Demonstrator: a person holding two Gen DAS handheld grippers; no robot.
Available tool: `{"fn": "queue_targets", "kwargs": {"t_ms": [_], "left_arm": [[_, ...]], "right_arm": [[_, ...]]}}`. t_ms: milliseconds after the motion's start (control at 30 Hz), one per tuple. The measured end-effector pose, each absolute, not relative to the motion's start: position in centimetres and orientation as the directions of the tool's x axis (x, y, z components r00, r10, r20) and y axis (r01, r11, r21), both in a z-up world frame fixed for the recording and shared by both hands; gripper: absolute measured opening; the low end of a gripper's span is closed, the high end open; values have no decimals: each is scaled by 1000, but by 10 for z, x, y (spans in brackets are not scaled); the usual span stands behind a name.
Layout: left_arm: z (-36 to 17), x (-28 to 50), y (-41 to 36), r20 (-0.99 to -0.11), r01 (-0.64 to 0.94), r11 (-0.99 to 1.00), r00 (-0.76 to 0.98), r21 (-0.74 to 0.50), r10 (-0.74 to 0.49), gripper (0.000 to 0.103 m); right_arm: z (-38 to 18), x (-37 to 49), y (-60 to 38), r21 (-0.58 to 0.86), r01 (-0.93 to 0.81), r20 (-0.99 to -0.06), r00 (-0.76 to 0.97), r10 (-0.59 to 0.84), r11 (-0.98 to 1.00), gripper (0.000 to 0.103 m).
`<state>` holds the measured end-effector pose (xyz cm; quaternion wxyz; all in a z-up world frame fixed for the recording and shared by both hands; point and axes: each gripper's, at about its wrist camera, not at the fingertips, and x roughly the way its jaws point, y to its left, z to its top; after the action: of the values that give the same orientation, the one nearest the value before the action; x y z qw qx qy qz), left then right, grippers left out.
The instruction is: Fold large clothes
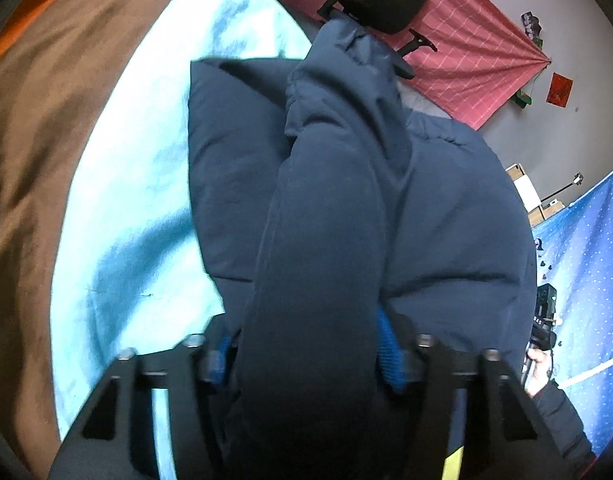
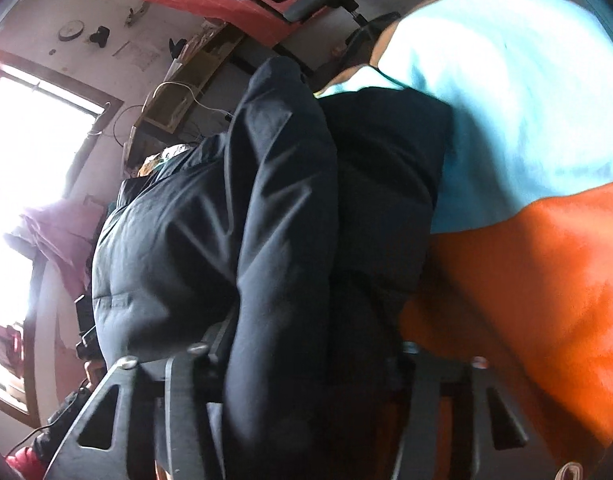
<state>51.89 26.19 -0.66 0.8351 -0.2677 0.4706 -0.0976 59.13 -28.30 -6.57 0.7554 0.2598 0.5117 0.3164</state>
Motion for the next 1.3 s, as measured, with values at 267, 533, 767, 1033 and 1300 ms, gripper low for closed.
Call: {"fn": "queue_targets", "kwargs": {"t_ms": [267, 533, 767, 1033, 1300], "left_arm": [[27, 485, 230, -750, -107, 915, 613, -390, -248, 16], [77, 448, 202, -694, -37, 946, 688, -322, -209, 12], [115, 410, 186, -620, 7, 941, 751, -338, -228, 12], [133, 413, 160, -625, 16, 945, 746, -328, -229, 12], [117, 417, 155, -679, 2, 946, 696, -323, -234, 12]], "right_arm": [[-27, 577, -256, 586, -267, -671, 371, 643, 765, 21], [46, 554, -247, 511, -359, -612, 486, 624, 781, 16], [107, 532, -253, 494, -392, -536, 566, 626, 776, 16], [126, 514, -255, 473, -394, -538, 579, 613, 788, 16], [116, 506, -248, 451, -382, -589, 551, 591, 806, 16]]}}
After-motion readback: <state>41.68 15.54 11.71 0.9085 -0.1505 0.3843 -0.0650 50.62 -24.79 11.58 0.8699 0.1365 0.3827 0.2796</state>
